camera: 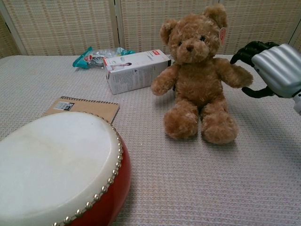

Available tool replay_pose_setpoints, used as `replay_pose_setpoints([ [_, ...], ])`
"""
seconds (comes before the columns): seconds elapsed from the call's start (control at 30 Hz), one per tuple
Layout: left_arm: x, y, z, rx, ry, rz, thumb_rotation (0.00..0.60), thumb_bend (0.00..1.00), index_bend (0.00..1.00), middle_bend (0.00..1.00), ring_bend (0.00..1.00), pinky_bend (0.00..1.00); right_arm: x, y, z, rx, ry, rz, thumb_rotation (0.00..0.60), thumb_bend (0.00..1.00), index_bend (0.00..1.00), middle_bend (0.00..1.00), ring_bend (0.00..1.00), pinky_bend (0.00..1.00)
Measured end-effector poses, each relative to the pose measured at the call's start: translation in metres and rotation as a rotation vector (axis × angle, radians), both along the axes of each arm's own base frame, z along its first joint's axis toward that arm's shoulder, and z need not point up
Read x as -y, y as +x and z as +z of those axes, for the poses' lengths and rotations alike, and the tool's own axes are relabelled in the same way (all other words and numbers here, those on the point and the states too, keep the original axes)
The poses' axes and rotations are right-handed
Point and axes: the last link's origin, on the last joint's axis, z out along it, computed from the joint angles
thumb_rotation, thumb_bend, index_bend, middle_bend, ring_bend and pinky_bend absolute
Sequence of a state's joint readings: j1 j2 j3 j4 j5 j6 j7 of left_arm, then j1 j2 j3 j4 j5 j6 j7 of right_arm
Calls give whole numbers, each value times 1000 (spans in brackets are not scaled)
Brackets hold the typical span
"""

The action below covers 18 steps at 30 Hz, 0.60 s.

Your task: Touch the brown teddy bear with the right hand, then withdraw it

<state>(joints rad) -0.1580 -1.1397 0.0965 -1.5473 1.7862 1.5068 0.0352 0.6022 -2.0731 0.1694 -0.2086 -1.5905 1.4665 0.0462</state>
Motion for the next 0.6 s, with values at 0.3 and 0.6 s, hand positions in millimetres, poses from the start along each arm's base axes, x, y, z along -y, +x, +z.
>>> replay_pose_setpoints([
  [0.3, 1, 0, 0, 4, -6, -3, 600, 401, 288, 374, 400, 604, 4, 2, -7, -30, 5, -20, 600, 140, 291, 243, 148, 280],
  [0.6, 1, 1, 0, 4, -9, -7, 600, 402, 288, 374, 400, 604, 10, 9, -5, -28, -34, -16, 600, 140, 363, 302, 186, 407],
])
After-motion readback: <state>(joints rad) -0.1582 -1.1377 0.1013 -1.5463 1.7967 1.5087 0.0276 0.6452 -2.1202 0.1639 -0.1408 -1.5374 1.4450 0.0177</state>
